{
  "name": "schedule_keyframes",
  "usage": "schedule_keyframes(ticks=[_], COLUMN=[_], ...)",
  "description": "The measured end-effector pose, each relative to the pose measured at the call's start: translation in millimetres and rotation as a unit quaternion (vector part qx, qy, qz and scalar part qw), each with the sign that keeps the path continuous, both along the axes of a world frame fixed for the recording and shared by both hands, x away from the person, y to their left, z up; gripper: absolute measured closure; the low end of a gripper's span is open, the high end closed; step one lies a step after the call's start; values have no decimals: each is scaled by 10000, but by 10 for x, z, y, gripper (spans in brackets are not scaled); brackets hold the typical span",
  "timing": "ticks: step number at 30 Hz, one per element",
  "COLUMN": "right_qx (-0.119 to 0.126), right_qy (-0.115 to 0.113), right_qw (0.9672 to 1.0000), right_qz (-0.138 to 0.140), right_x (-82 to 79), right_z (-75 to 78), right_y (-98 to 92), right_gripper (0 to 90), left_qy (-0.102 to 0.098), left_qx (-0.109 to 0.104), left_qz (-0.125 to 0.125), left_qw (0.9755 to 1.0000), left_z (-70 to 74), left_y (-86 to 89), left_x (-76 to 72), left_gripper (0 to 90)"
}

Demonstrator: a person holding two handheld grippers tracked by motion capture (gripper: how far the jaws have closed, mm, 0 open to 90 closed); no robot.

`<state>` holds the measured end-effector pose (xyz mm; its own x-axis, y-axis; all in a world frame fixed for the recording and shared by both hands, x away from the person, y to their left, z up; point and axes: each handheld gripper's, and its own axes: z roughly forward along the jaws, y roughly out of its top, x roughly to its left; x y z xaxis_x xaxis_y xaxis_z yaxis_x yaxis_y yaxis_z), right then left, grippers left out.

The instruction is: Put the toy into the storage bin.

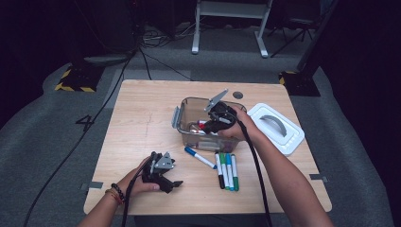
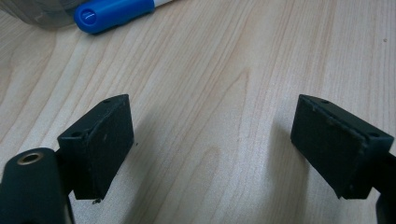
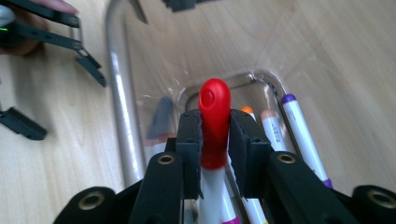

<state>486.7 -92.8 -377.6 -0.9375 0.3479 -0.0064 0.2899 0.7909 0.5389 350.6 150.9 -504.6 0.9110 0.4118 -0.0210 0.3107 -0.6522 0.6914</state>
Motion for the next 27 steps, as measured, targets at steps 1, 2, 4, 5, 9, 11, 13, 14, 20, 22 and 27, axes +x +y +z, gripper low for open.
schedule_keyframes(ticks=[1,2,4,5,9,11,13,14,20,22,27], right_qx=[-17,-24,-44,-22,9,58,172,203,636,765,1011], right_qy=[13,3,-58,-70,-124,-185,-260,-281,-686,-837,-1328], right_qw=[10000,10000,10000,10000,9999,9997,9994,9992,9940,9914,9811], right_qz=[5,11,-32,-30,-71,-114,-164,-194,-564,-653,-980], right_x=[5,7,7,12,7,6,7,4,-74,-131,-287], right_z=[-10,-18,-26,-31,-36,-30,-4,11,204,296,488], right_y=[12,23,44,50,53,41,8,-8,-270,-412,-772], right_gripper=[725,714,688,686,651,622,597,576,467,432,367], left_qy=[-1,-1,-1,-2,-2,-2,-1,-2,-1,-2,-2], left_qx=[0,1,1,2,2,2,2,2,1,1,2], left_qz=[0,-1,-1,-1,-2,-1,-1,-1,0,-1,-1], left_qw=[10000,10000,10000,10000,10000,10000,10000,10000,10000,10000,10000], left_z=[0,0,0,0,0,0,0,0,0,0,0], left_y=[0,0,0,0,0,0,0,0,0,0,0], left_x=[0,0,0,0,0,0,0,0,0,0,0], left_gripper=[137,136,136,136,137,137,136,137,136,136,136])
